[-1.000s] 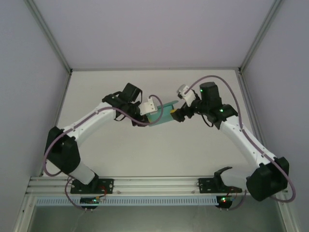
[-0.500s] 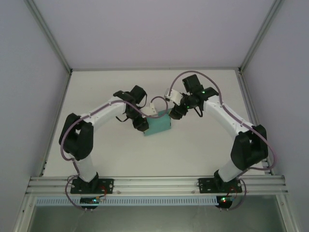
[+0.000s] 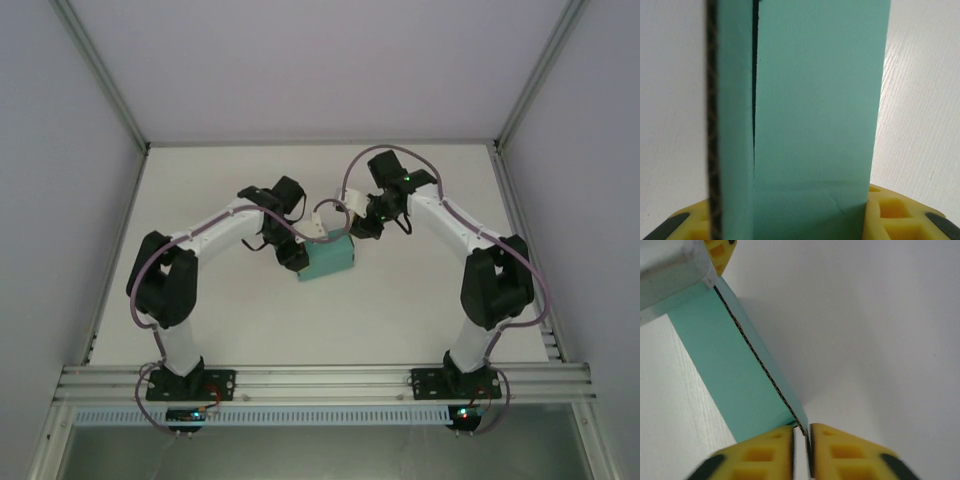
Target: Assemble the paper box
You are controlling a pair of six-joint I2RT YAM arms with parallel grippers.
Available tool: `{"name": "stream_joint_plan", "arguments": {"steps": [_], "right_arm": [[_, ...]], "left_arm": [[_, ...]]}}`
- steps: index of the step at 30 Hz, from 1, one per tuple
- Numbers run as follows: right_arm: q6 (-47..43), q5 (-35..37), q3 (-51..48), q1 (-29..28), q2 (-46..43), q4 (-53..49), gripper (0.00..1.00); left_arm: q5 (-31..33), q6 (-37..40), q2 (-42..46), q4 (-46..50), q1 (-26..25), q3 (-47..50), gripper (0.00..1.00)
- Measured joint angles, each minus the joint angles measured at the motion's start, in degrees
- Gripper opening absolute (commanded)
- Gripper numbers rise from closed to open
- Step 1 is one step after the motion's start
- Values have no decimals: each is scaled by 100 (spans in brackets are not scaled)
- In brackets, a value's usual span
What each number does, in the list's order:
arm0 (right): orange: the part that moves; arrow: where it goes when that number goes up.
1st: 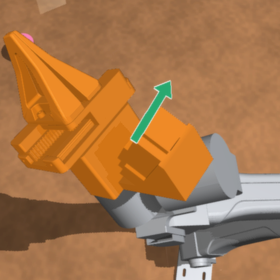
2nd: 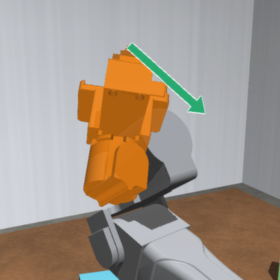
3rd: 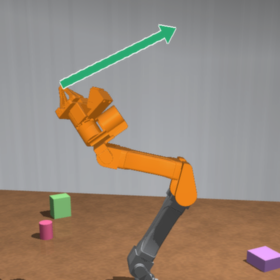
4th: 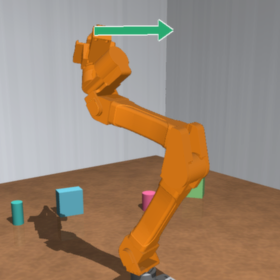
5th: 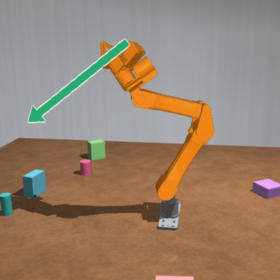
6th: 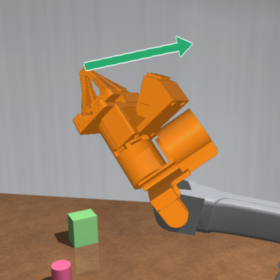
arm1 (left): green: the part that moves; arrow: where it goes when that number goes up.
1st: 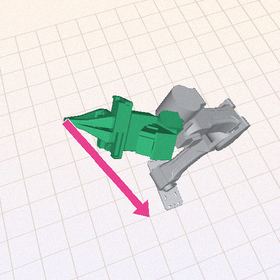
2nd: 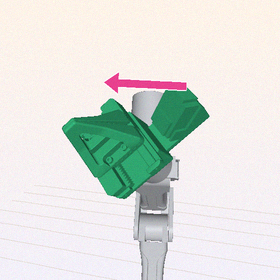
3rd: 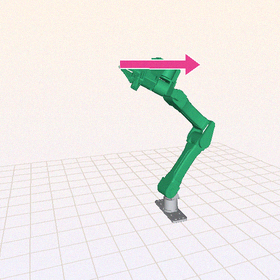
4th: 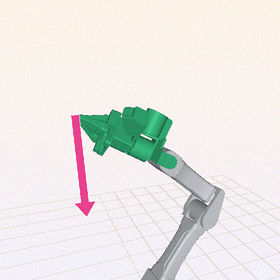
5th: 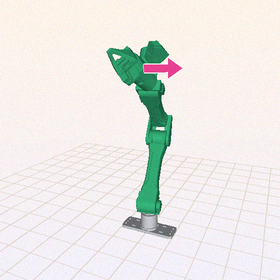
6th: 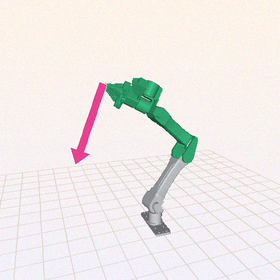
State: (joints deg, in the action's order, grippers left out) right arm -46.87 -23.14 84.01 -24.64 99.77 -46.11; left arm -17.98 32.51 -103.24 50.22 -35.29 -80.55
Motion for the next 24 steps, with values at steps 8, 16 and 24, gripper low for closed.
{"name": "stream_joint_plan", "arguments": {"steps": [8, 16, 24], "right_arm": [[367, 184, 66, -35, 0, -131, 0], [3882, 769, -581, -299, -424, 1038, 0], [6262, 1093, -813, -417, -688, 1185, 0]], "left_arm": [[4, 9, -7, -70, -7, 0, 6], [157, -291, -7, -225, -11, 0, 6], [199, -321, -7, -328, -103, 0, 6]]}}
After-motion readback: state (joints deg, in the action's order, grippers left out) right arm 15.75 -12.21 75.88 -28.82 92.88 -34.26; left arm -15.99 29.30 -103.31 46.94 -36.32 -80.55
